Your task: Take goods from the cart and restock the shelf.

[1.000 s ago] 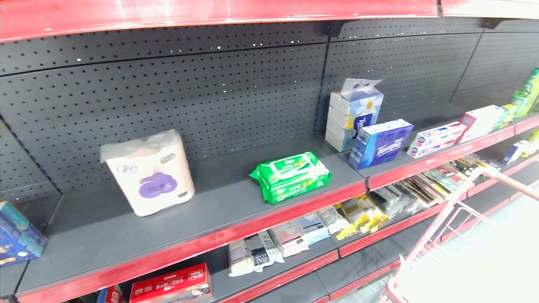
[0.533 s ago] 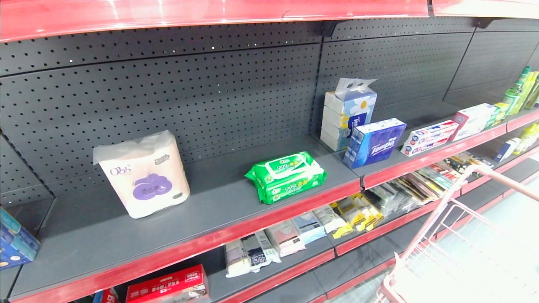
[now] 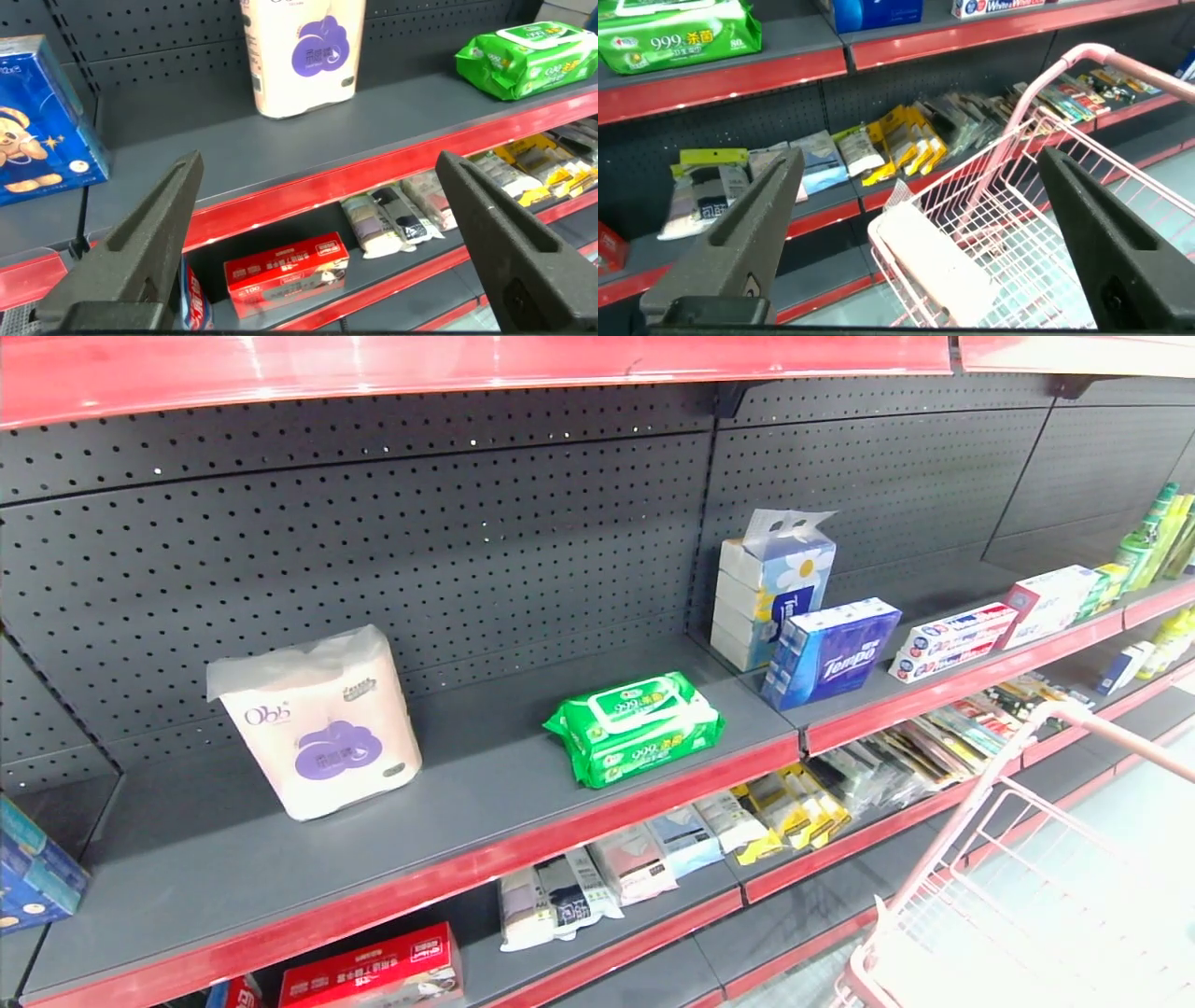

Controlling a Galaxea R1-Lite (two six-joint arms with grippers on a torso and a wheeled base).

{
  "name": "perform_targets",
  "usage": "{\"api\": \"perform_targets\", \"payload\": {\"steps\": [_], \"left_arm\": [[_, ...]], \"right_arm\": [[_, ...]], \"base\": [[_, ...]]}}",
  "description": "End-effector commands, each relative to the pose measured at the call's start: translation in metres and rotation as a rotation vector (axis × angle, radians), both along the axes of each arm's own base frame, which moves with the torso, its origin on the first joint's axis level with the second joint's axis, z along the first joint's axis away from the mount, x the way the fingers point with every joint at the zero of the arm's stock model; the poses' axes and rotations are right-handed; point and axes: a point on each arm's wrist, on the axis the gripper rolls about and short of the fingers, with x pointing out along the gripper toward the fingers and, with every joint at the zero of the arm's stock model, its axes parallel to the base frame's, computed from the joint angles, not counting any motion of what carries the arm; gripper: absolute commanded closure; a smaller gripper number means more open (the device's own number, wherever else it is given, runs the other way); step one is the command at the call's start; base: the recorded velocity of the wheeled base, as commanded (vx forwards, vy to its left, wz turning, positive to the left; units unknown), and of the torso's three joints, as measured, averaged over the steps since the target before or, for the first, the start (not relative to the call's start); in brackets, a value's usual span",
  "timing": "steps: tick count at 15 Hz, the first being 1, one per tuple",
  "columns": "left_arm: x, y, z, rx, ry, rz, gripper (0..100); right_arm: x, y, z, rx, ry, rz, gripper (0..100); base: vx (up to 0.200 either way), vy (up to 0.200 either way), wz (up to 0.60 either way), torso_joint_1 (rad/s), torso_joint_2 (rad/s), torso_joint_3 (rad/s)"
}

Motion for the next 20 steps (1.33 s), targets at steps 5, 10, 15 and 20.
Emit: {"api": "perform_targets", "payload": {"steps": [5,10,15,20], "left_arm": [[0.0,0.0,0.0,0.001,0.001,0.001,0],[0.0,0.0,0.0,0.001,0.001,-0.001,0],[0.0,0.0,0.0,0.001,0.001,-0.002,0],[0.0,0.0,0.0,0.001,0.001,-0.001,0]], "right_arm": [[0.018,0.0,0.107,0.032,-0.128,0.05,0],[0.13,-0.005,0.112,0.101,0.392,0.018,0],[0.209,-0.019,0.01,-0.038,1.007,0.099,0],[0.207,-0.045,-0.028,-0.175,1.2,0.186,0]], "base": [[0.0,0.0,0.0,0.0,0.0,0.0],[0.0,0.0,0.0,0.0,0.0,0.0],[0.0,0.0,0.0,0.0,0.0,0.0],[0.0,0.0,0.0,0.0,0.0,0.0]]}}
